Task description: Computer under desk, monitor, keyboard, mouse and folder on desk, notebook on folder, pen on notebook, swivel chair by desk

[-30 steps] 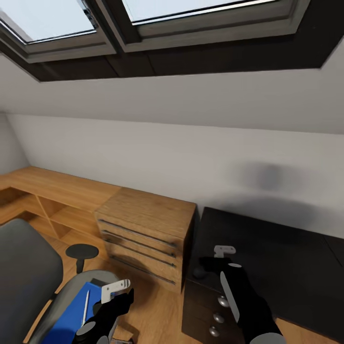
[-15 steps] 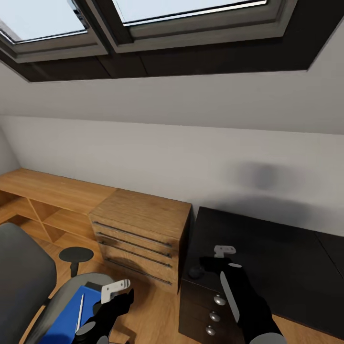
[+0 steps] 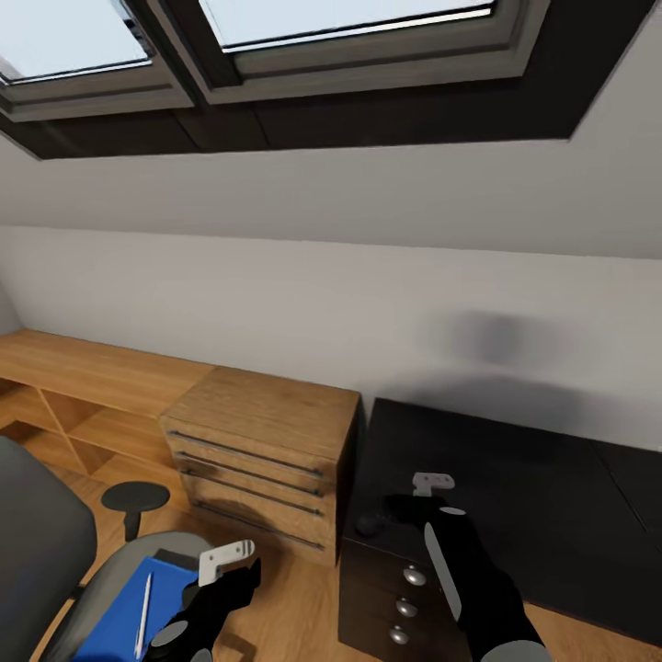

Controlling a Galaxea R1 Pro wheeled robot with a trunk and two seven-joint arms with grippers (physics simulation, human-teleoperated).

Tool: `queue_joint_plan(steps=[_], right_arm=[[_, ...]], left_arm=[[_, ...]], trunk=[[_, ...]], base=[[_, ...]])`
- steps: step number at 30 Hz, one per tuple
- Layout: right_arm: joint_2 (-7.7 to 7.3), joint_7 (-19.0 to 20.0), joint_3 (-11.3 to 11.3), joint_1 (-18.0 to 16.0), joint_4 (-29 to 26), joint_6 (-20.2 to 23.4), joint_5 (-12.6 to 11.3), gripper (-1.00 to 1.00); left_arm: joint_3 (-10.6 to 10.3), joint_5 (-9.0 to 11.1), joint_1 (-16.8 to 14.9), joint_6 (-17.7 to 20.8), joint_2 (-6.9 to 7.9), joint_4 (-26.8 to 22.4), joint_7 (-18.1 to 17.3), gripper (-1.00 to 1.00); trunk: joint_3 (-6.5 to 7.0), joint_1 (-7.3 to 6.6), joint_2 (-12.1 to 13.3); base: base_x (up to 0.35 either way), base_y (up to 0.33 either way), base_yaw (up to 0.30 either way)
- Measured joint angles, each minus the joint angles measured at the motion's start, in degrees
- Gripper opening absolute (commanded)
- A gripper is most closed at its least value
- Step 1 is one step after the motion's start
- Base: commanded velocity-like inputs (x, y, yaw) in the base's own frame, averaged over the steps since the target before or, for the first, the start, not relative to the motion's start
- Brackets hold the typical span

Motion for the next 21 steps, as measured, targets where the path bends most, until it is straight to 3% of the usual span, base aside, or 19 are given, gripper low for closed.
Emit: queue_joint_plan(steps=[17,21], right_arm=[[-0.18,-0.1,-0.2,0.0,-0.1,0.0,0.0,1.00],[-0.18,-0.1,-0.3,0.0,0.0,0.0,0.1,1.00]], left_arm=[[-0.2,0.0,0.0,0.1,0.00,0.1,0.0,1.00],[-1.4,-0.1,0.0,0.0,0.06,0.5,-0.1,1.00]], trunk=[[0.91,0.00,0.0],[1.11,0.00,0.0]], base=[[0.000,0.000,-0.245],[0.000,0.000,-0.255]])
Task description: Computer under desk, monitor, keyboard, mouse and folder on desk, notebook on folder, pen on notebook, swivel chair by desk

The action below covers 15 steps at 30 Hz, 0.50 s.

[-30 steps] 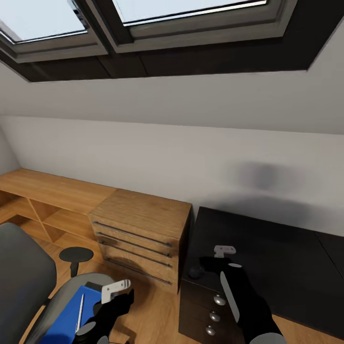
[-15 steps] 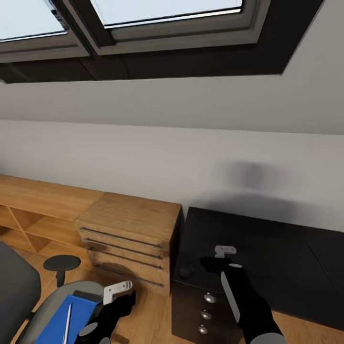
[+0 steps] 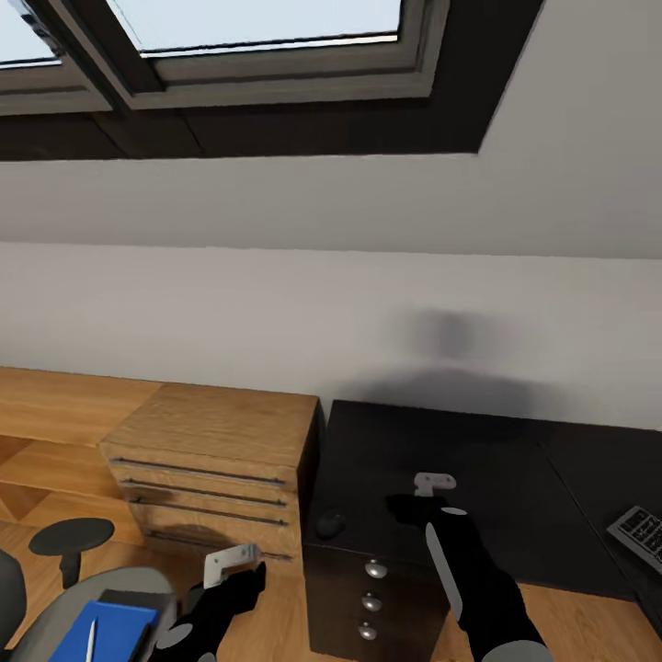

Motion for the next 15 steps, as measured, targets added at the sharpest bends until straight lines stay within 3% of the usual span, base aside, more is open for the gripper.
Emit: queue_joint_plan(steps=[3,15], right_arm=[[-0.03,0.0,0.0,0.0,0.0,0.0,0.0,1.00],[-0.05,0.0,-1.3,0.0,0.0,-0.1,0.0,1.00]], left_arm=[[-0.3,-0.1,0.0,-0.1,0.02,0.2,0.0,1.00],[-0.5,-0.1,0.0,-0.1,0.12,0.4,0.1,1.00]], trunk=[[0.14,0.00,0.0],[0.40,0.00,0.0]], base=[[0.011,-0.100,-0.261],[0.073,-0.295,-0.285]])
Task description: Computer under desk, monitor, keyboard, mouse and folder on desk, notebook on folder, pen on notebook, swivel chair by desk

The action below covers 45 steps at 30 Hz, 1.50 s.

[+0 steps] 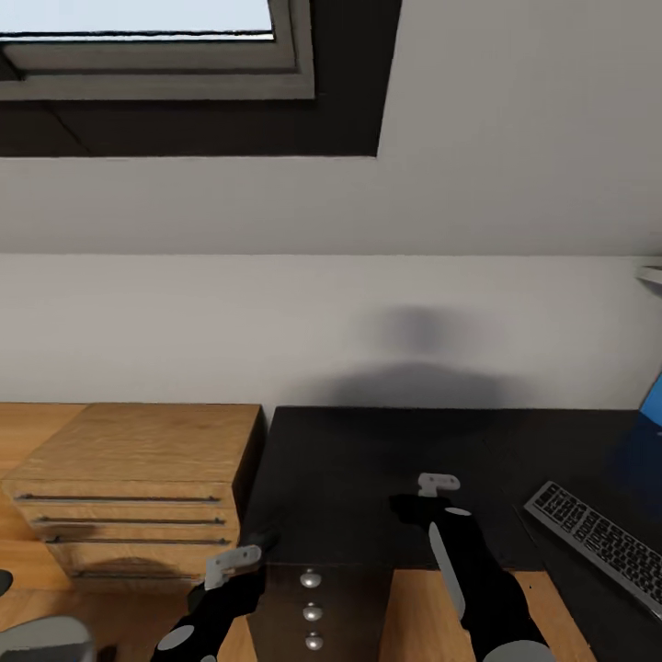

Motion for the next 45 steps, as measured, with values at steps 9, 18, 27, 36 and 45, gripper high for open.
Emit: queue_joint_plan(steps=[9,18,27,36,45], right_arm=[[-0.01,0.0,-0.6,0.0,0.0,-0.8,0.0,1.00],[-0.03,0.0,-0.6,0.0,0.1,-1.8,0.0,1.00],[0.03,-0.1,-0.6,0.0,0.1,-1.9,0.0,1.00],[0.13,-0.1,-0.6,0.0,0.1,-1.9,0.0,1.00],[0.25,-0.1,-0.5,0.0,0.1,-1.9,0.0,1.00]], left_arm=[[0.0,0.0,0.0,0.0,-0.01,0.0,0.0,1.00],[0.0,0.0,0.0,0.1,-0.01,0.0,0.0,1.00],[0.0,0.0,0.0,0.1,-0.01,0.0,0.0,1.00],[0.0,0.0,0.0,0.1,-0.01,0.0,-0.1,1.00],[0.0,0.0,0.0,0.1,-0.01,0.0,0.0,1.00]], trunk=[[0.02,0.00,0.0],[0.02,0.00,0.0],[0.02,0.00,0.0],[0.02,0.00,0.0],[0.02,0.00,0.0]], base=[[0.006,-0.169,-0.294],[0.000,-0.059,-0.294],[0.000,-0.003,-0.178],[0.000,0.000,-0.008],[0.000,0.000,0.000]])
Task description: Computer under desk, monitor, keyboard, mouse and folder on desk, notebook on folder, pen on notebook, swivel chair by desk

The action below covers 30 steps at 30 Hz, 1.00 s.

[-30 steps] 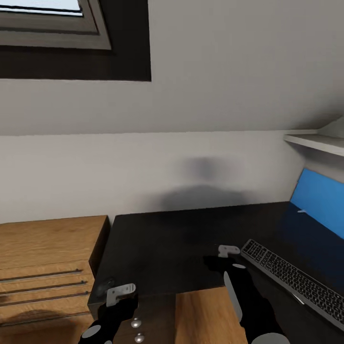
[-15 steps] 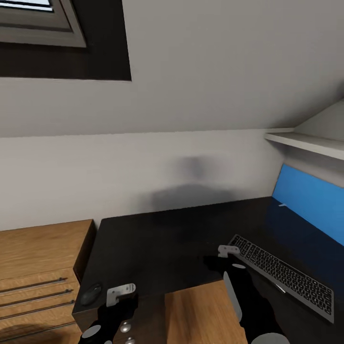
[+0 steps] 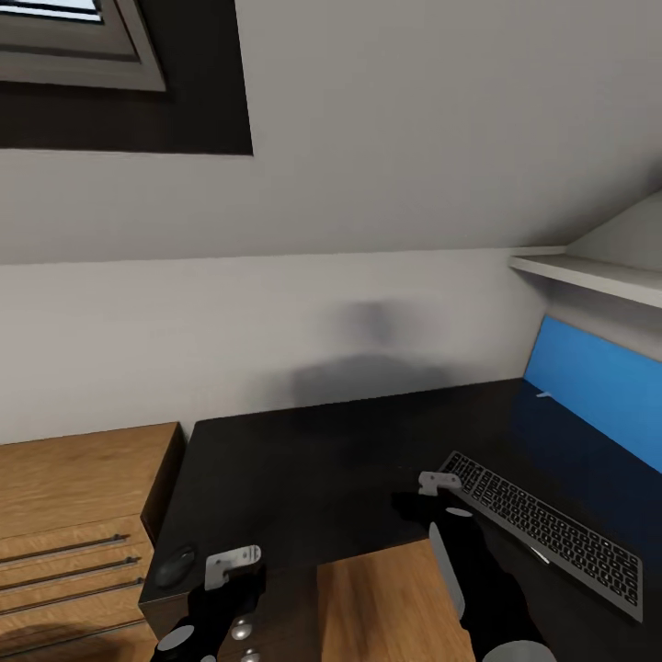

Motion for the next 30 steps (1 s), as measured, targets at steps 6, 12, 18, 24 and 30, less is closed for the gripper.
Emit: queue_joint_plan(steps=[6,12,18,24,30], right_arm=[[0.05,0.0,0.0,0.0,0.0,0.0,0.0,1.00],[0.06,0.0,0.0,0.0,0.0,0.0,0.0,1.00],[0.06,0.1,0.0,0.0,0.0,0.0,0.0,1.00],[0.05,0.1,0.0,0.0,0.0,0.0,0.0,1.00],[0.02,0.0,0.0,0.0,0.1,0.0,0.0,1.00]], left_arm=[[0.0,0.0,0.0,0.0,0.00,0.0,0.0,1.00],[0.0,0.0,0.0,0.0,0.00,0.0,0.0,1.00],[0.0,0.0,0.0,-0.1,0.00,0.0,0.0,1.00],[0.0,-0.1,0.0,-0.1,0.00,0.0,0.0,1.00],[0.0,-0.1,0.0,-0.1,0.00,0.0,0.0,1.00]], trunk=[[0.00,0.00,0.0],[-0.09,0.00,0.0],[-0.22,0.00,0.0],[-0.35,-0.02,0.0],[-0.43,-0.02,0.0]], base=[[0.000,0.000,-0.042],[0.000,0.000,-0.216],[0.019,0.000,-0.257],[0.182,0.000,-0.264],[0.260,0.000,-0.139]])
